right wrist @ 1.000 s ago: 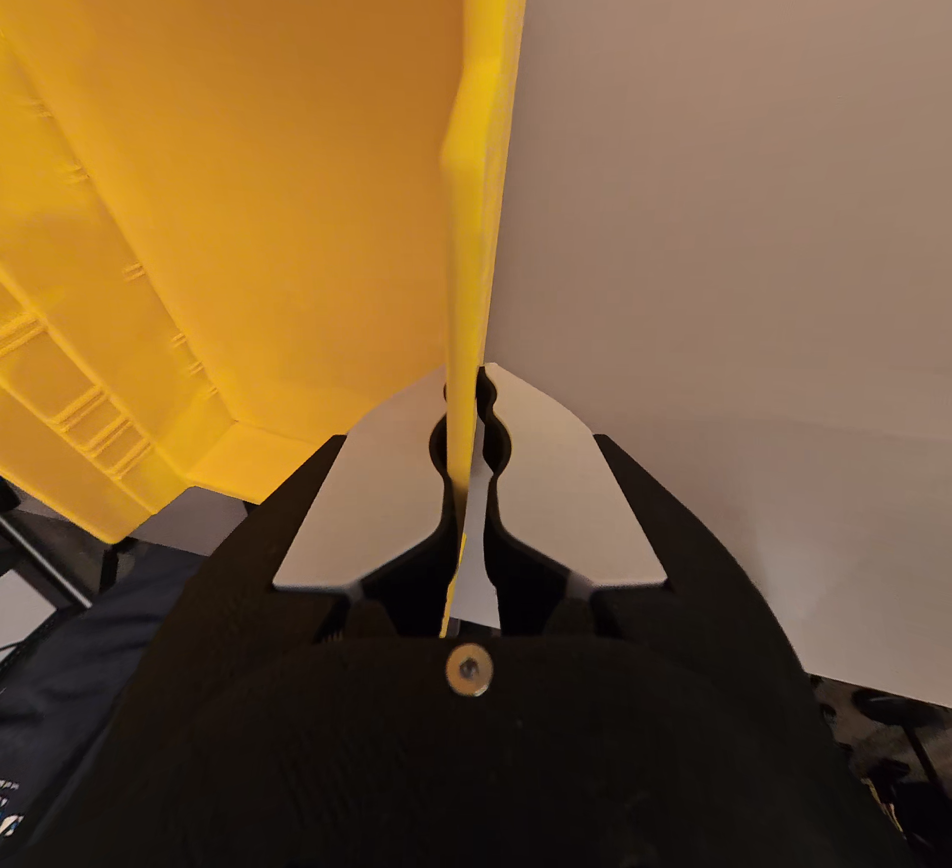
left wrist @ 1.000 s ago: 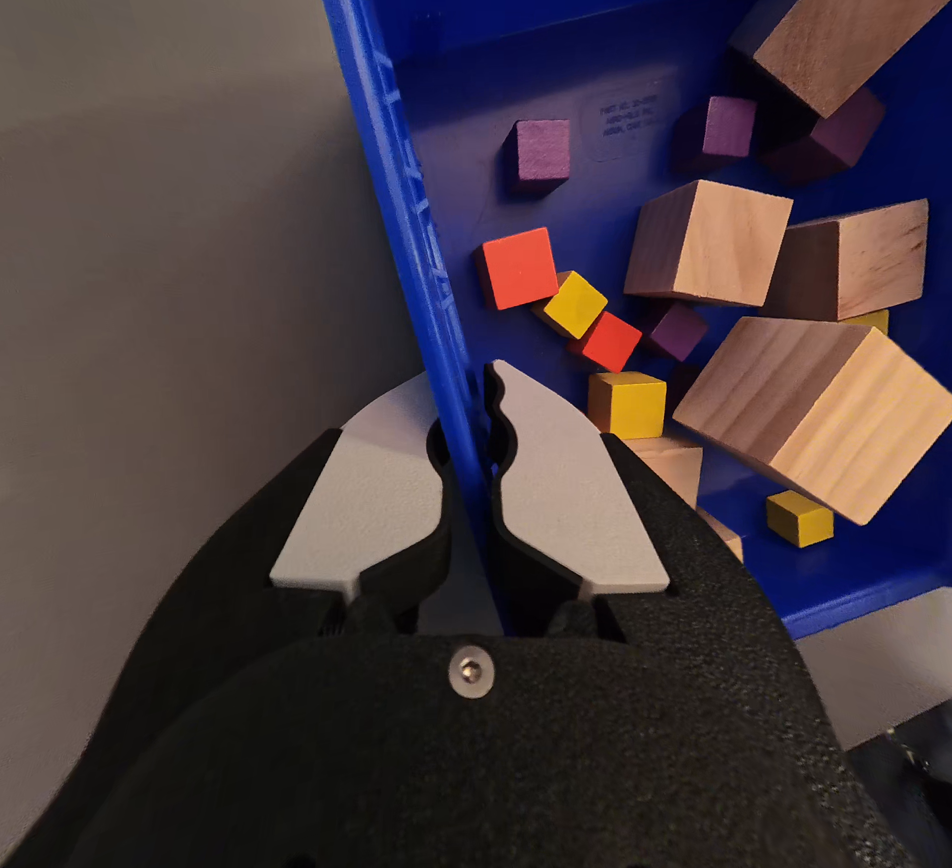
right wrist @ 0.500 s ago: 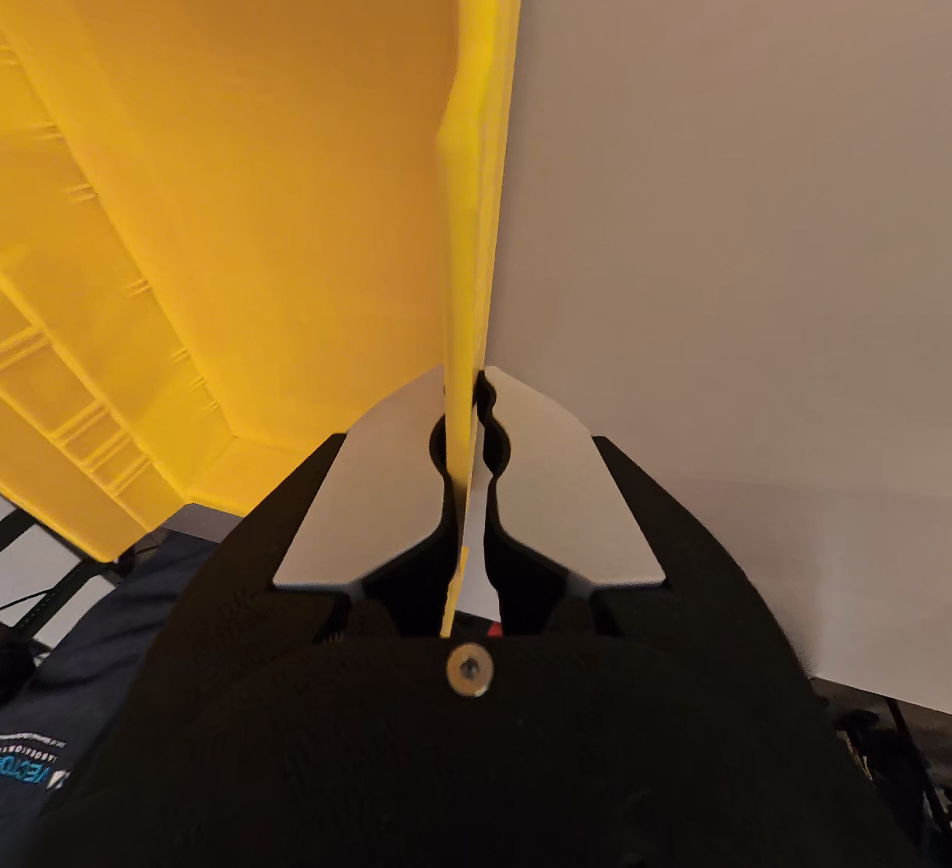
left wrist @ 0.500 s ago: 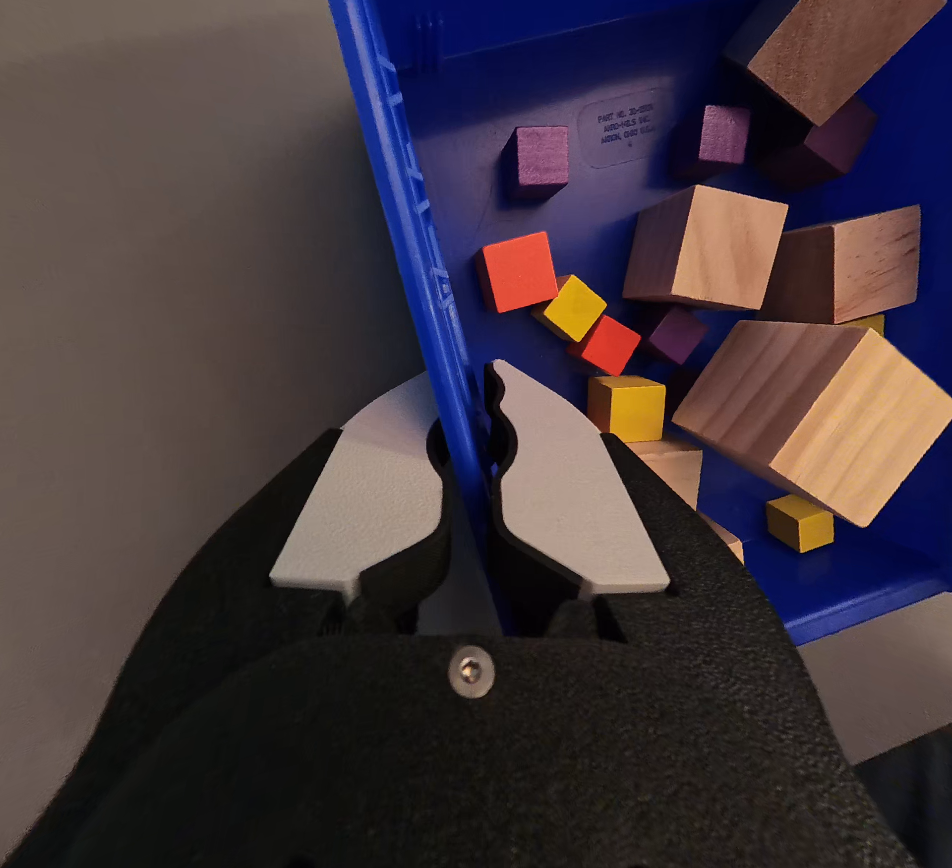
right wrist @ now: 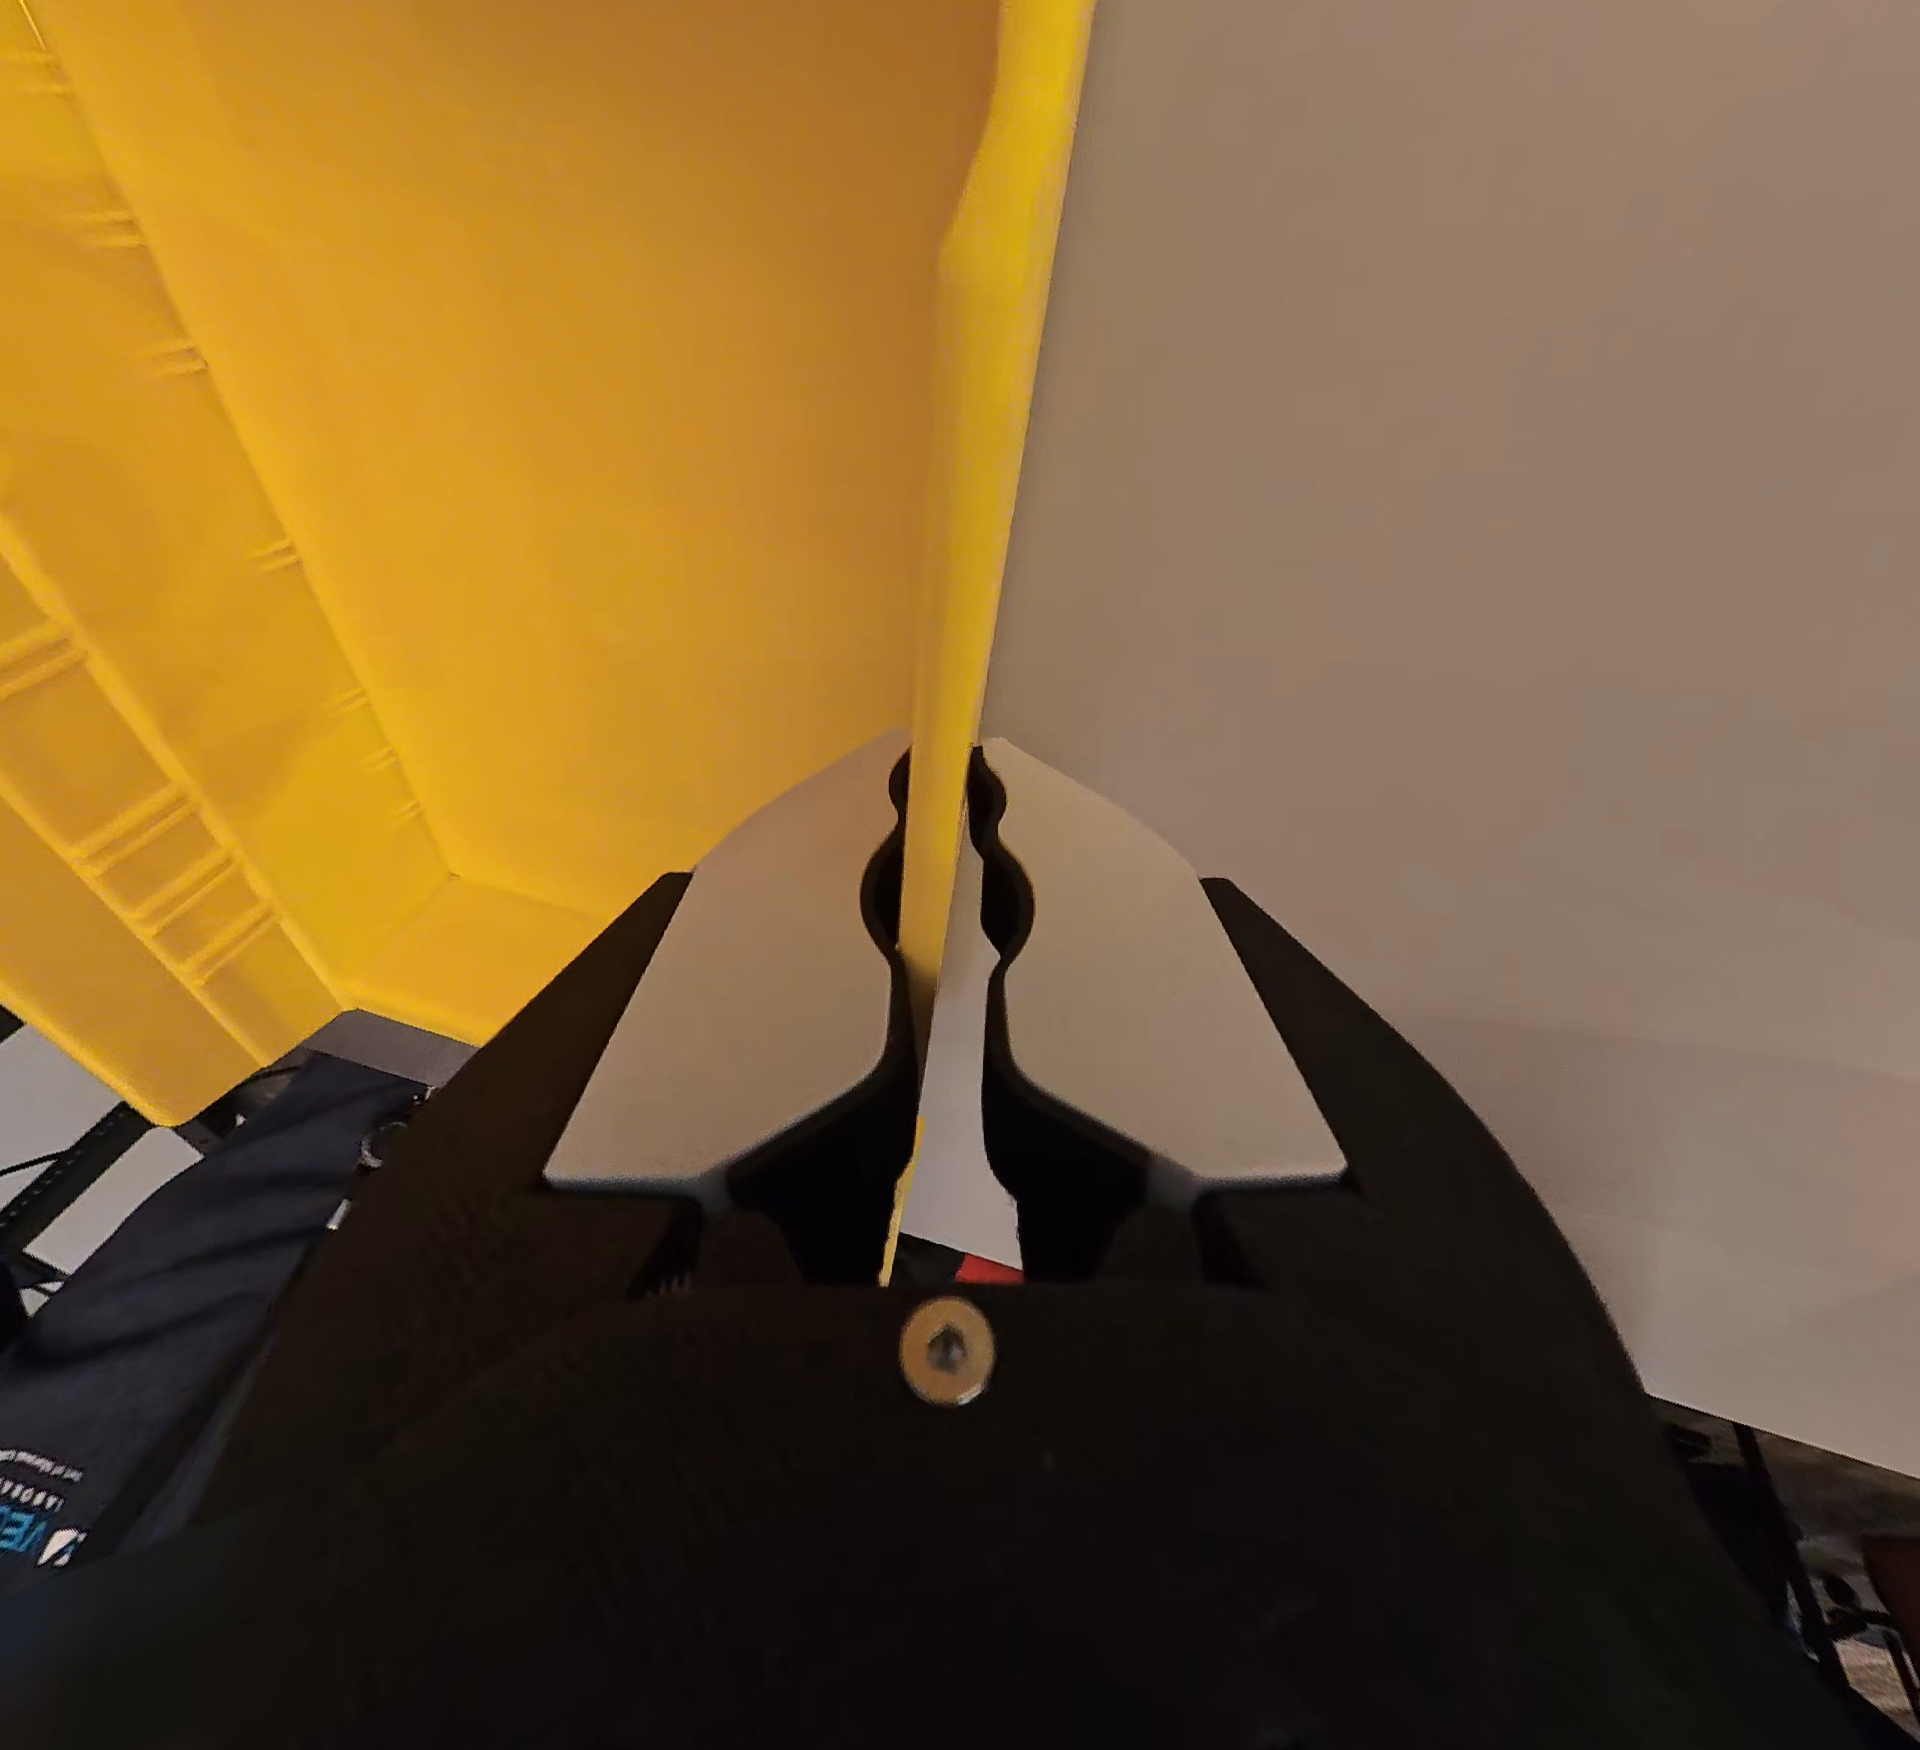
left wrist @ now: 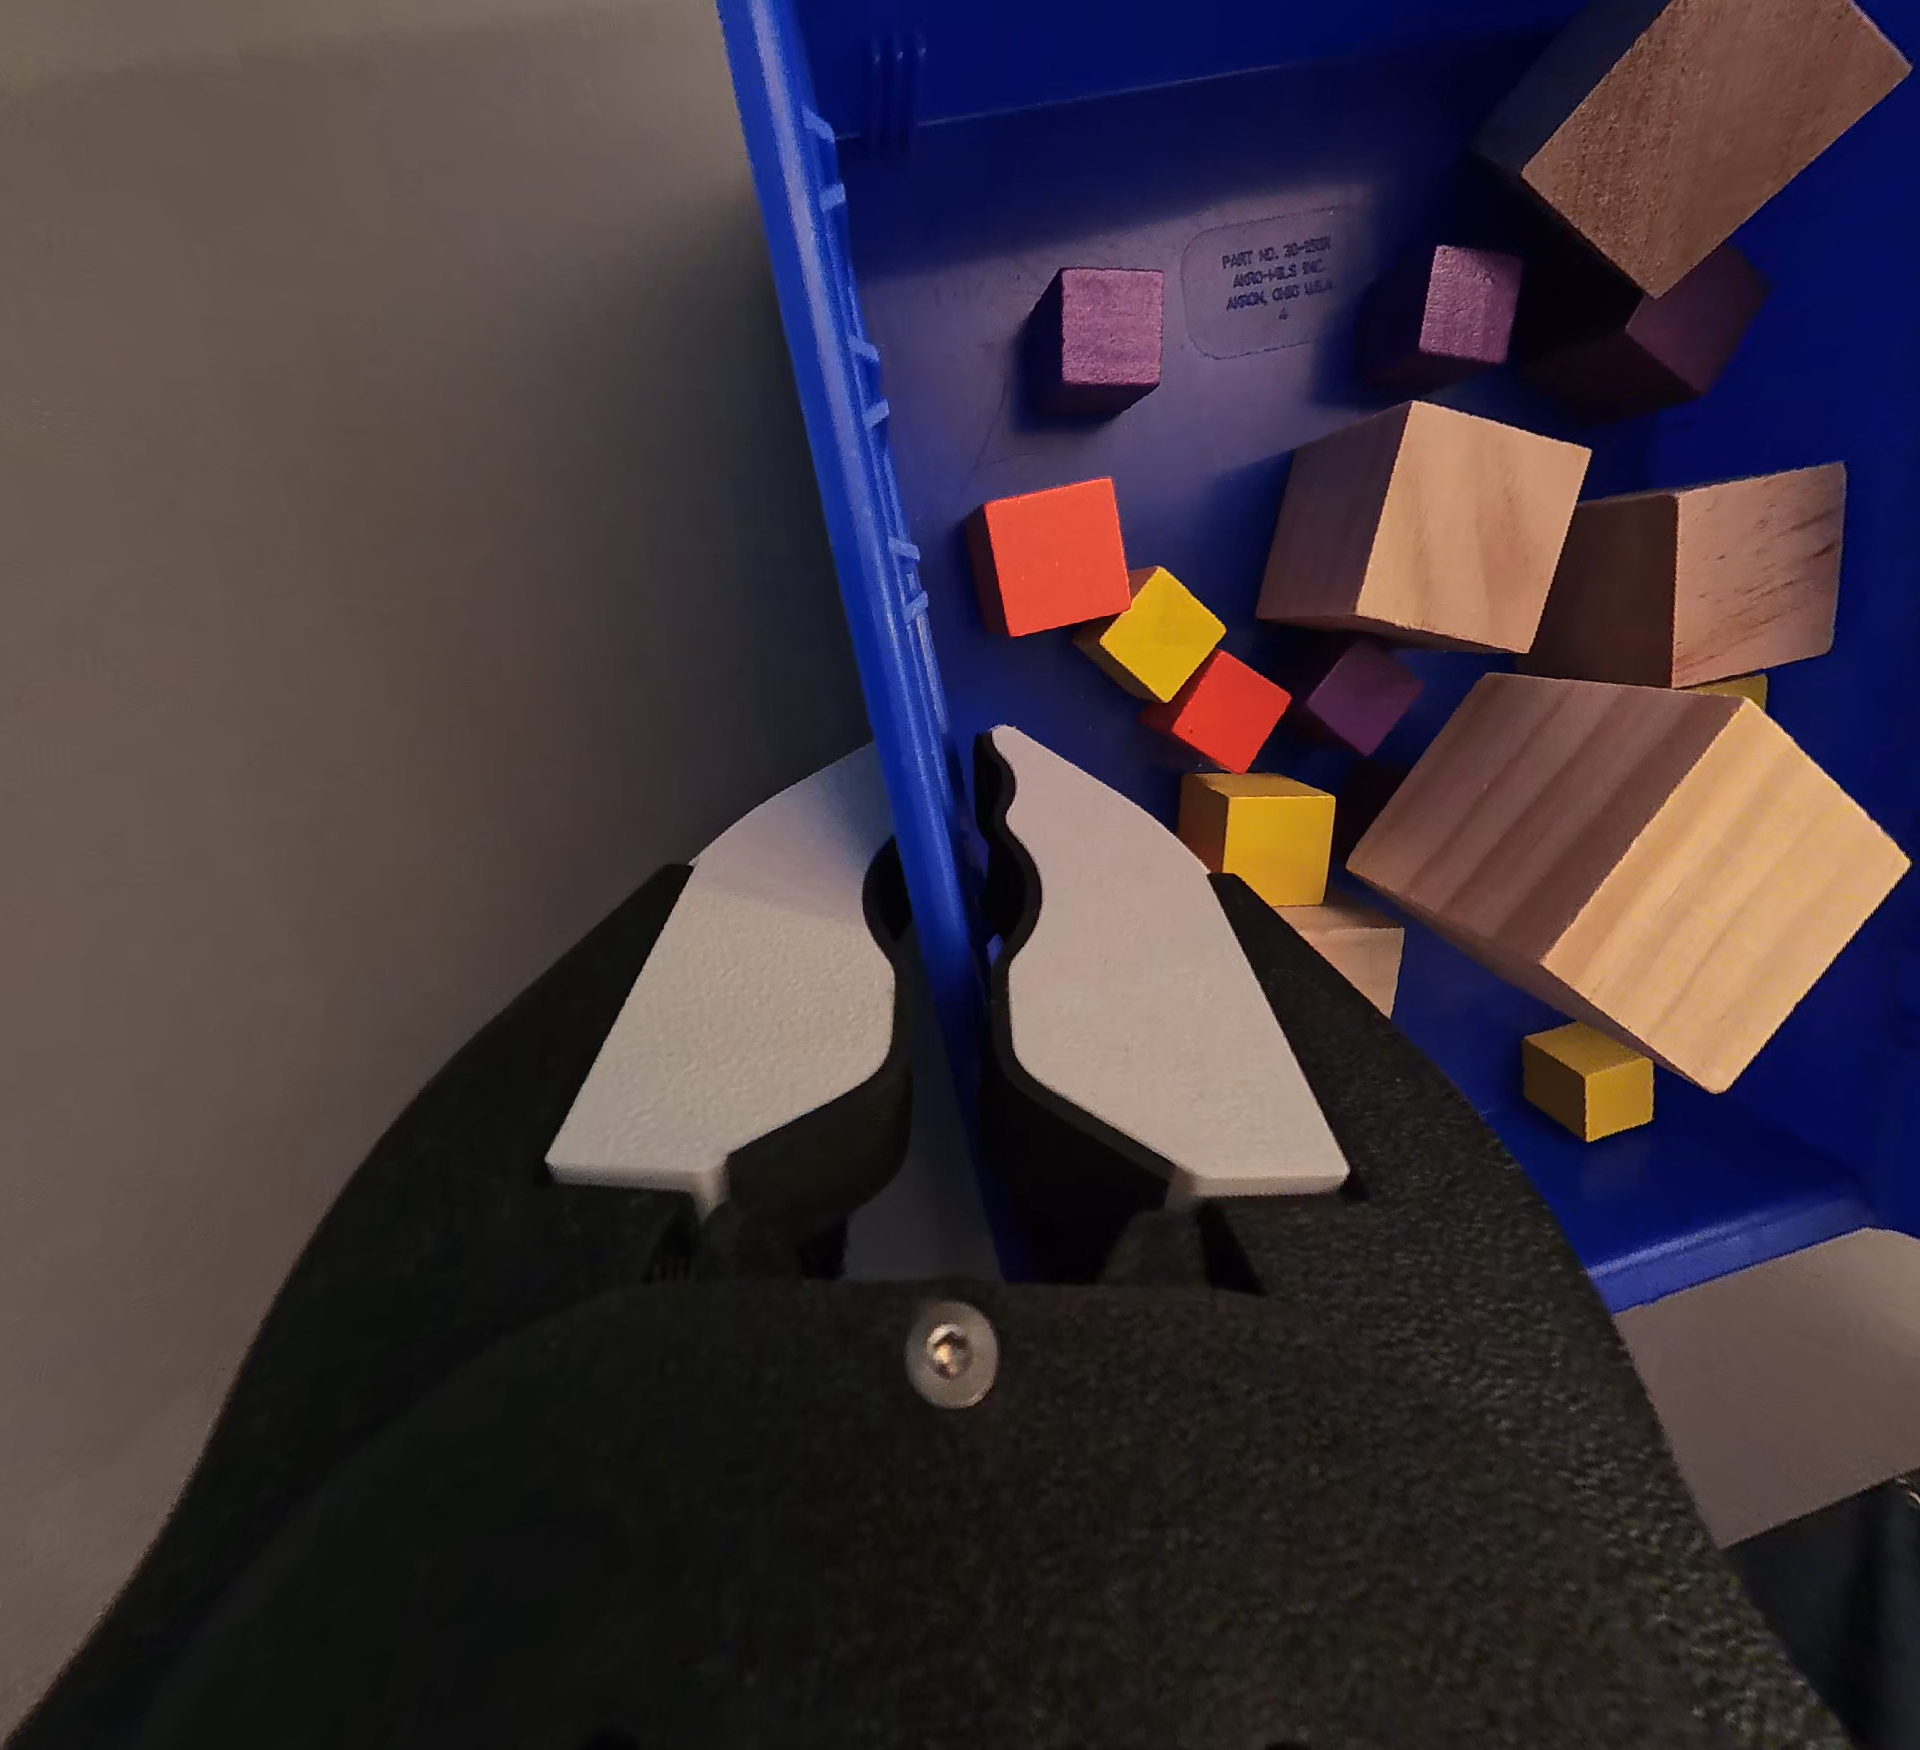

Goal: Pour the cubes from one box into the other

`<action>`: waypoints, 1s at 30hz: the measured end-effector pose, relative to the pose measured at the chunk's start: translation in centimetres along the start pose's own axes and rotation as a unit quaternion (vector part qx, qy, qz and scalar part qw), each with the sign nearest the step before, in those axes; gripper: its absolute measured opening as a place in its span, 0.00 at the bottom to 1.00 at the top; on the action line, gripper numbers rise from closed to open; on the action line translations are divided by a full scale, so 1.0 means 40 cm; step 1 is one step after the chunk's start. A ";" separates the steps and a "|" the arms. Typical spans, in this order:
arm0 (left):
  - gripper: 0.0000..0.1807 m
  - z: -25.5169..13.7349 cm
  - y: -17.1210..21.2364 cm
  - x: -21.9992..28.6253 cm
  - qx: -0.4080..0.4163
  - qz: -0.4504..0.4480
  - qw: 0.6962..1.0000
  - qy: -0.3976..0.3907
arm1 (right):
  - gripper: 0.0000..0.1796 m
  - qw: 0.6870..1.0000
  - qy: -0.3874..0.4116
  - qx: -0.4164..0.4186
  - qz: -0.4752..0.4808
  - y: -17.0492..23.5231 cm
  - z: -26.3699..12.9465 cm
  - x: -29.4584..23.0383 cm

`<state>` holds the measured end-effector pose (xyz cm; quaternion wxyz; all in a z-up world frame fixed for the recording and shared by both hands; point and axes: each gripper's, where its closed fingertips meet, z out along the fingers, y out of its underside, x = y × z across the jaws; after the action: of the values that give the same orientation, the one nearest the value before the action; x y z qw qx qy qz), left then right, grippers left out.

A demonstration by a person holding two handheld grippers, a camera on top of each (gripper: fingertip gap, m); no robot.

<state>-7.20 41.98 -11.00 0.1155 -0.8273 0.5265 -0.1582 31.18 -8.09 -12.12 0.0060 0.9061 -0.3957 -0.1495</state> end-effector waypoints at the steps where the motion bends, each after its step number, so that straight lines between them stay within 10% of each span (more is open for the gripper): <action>1: 0.05 -0.001 0.001 -0.004 0.000 -0.001 1.000 0.001 | 0.05 1.000 0.002 0.000 -0.002 0.000 0.000 0.000; 30: 0.14 -0.046 0.037 -0.152 0.024 -0.024 0.999 -0.023 | 0.08 0.999 -0.016 0.030 -0.010 0.006 -0.013 -0.013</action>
<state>-11.56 46.81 -10.67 0.1433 -0.8400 0.5000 -0.1542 30.84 -7.94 -11.45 -0.0290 0.9071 -0.3912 -0.1524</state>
